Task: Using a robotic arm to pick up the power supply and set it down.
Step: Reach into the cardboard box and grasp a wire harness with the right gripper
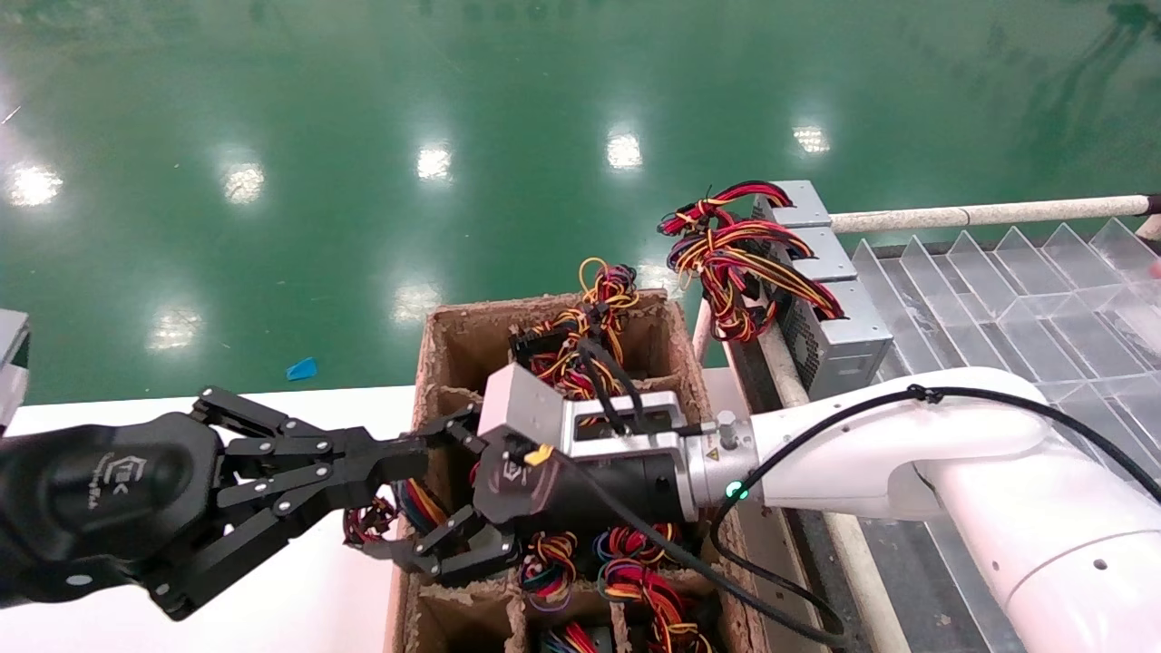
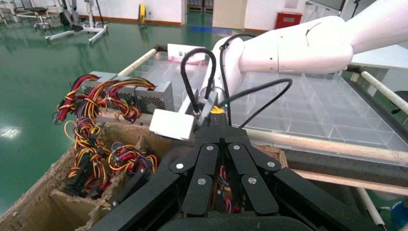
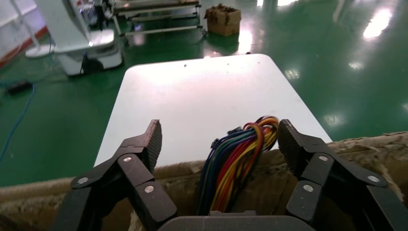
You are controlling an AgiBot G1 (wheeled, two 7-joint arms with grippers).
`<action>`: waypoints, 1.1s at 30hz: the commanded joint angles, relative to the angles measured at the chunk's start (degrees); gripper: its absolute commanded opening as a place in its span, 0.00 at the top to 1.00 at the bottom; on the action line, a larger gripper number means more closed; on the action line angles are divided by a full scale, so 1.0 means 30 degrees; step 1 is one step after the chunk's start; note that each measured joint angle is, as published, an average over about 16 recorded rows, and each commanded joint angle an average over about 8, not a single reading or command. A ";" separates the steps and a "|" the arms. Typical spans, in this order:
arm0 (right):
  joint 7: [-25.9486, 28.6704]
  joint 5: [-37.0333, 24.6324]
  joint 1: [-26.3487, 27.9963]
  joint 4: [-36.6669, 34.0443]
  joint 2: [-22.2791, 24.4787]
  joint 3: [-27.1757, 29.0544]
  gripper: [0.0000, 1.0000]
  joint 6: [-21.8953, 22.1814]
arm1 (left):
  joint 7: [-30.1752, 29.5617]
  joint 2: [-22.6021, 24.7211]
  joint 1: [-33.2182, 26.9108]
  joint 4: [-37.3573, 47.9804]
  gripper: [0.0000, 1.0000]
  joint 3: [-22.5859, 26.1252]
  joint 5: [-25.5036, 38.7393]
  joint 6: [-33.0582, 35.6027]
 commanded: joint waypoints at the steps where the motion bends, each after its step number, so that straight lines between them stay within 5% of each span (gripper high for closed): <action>1: -0.0333 -0.0103 0.0081 -0.0251 -0.0103 -0.0084 1.00 -0.0138 | 0.0000 0.0000 0.0000 0.0000 1.00 0.0000 0.0000 0.0000; 33: -0.2960 0.0324 0.0584 -0.3165 -0.0039 -0.0044 1.00 -0.0862 | 0.0000 0.0000 0.0000 0.0000 1.00 0.0000 0.0000 0.0000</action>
